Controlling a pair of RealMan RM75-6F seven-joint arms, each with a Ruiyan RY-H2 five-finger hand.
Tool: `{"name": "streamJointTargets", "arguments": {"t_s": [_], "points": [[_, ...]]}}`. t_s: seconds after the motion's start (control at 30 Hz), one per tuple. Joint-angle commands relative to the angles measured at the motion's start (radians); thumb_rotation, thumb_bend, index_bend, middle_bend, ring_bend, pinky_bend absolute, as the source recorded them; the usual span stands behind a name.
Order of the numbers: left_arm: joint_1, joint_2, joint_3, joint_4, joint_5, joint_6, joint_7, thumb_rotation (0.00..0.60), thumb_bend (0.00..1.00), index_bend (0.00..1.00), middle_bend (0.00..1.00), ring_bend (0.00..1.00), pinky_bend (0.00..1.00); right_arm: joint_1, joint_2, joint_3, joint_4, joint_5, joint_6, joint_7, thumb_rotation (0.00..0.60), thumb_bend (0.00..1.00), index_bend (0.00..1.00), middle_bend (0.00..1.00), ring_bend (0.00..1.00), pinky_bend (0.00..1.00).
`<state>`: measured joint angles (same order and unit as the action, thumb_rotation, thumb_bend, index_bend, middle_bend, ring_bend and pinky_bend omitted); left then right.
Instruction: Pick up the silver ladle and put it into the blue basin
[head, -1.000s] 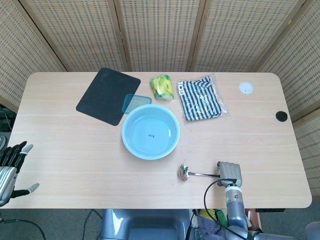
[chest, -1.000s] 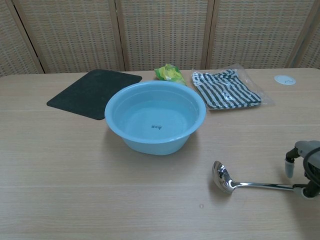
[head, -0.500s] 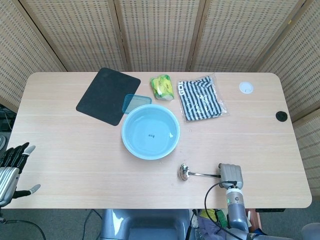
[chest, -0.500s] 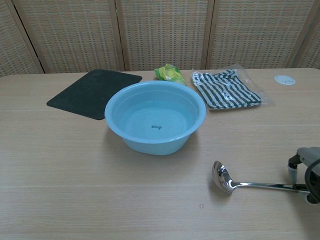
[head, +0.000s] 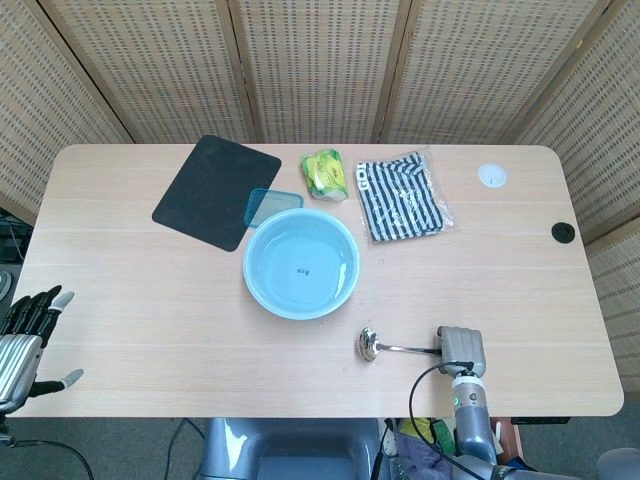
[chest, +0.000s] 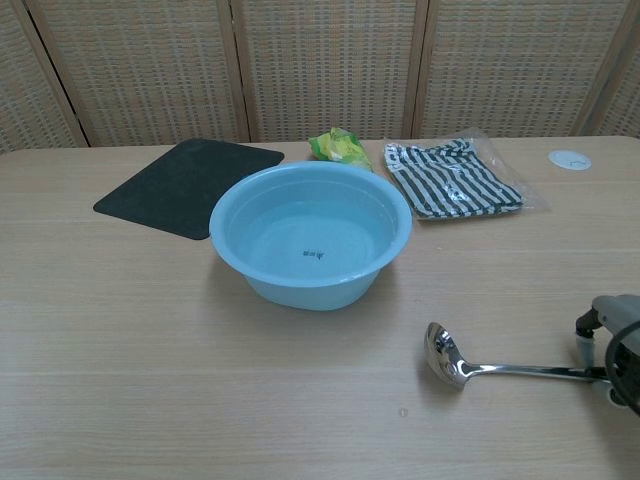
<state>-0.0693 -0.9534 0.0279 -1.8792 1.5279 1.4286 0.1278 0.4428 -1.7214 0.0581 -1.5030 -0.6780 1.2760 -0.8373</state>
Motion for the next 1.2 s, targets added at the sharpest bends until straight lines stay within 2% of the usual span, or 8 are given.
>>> {"name": "streamJointTargets", "arguments": {"t_s": [0.03, 0.2, 0.33, 0.53, 0.73, 0.93, 1.03, 1.2], "points": [[-0.001, 0.0, 0.0, -0.001, -0.002, -0.002, 0.002, 0.6, 0.0, 0.0, 0.0, 0.0, 0.0, -0.002, -0.004, -0.001, 0.01, -0.001, -0.009, 0.0, 0.6, 0.37, 0.53, 1.0, 0.96, 1.0], [-0.002, -0.002, 0.0, -0.001, -0.005, -0.005, 0.005, 0.6, 0.0, 0.0, 0.0, 0.0, 0.0, -0.003, -0.003, 0.0, 0.023, 0.008, -0.022, -0.009, 0.6, 0.47, 0.65, 1.0, 0.96, 1.0], [-0.003, -0.003, 0.001, -0.002, -0.005, -0.007, 0.008, 0.6, 0.0, 0.0, 0.0, 0.0, 0.0, -0.006, -0.002, 0.0, 0.031, 0.002, -0.025, -0.007, 0.6, 0.63, 0.73, 1.0, 0.96, 1.0], [-0.003, -0.002, 0.002, -0.003, -0.006, -0.008, 0.006, 0.6, 0.0, 0.0, 0.0, 0.0, 0.0, -0.012, 0.018, 0.007, 0.008, -0.021, -0.034, 0.025, 0.6, 0.81, 0.78, 1.0, 0.96, 1.0], [-0.003, 0.001, 0.001, -0.002, -0.006, -0.007, -0.005, 0.6, 0.0, 0.0, 0.0, 0.0, 0.0, -0.021, 0.092, 0.001, -0.053, -0.091, -0.066, 0.103, 0.6, 0.83, 0.79, 1.0, 0.96, 1.0], [-0.003, 0.005, 0.0, -0.001, -0.005, -0.005, -0.015, 0.6, 0.0, 0.0, 0.0, 0.0, 0.0, -0.027, 0.268, -0.007, -0.166, -0.194, -0.182, 0.267, 0.6, 0.83, 0.8, 1.0, 0.96, 1.0], [-0.003, 0.005, 0.002, -0.001, -0.003, -0.004, -0.014, 0.6, 0.0, 0.0, 0.0, 0.0, 0.0, -0.025, 0.338, -0.01, -0.182, -0.255, -0.247, 0.366, 0.6, 0.83, 0.8, 1.0, 0.96, 1.0], [-0.003, 0.003, 0.002, -0.002, -0.004, -0.006, -0.009, 0.6, 0.0, 0.0, 0.0, 0.0, 0.0, -0.032, 0.406, -0.011, -0.182, -0.358, -0.28, 0.495, 0.6, 0.83, 0.8, 1.0, 0.96, 1.0]]}}
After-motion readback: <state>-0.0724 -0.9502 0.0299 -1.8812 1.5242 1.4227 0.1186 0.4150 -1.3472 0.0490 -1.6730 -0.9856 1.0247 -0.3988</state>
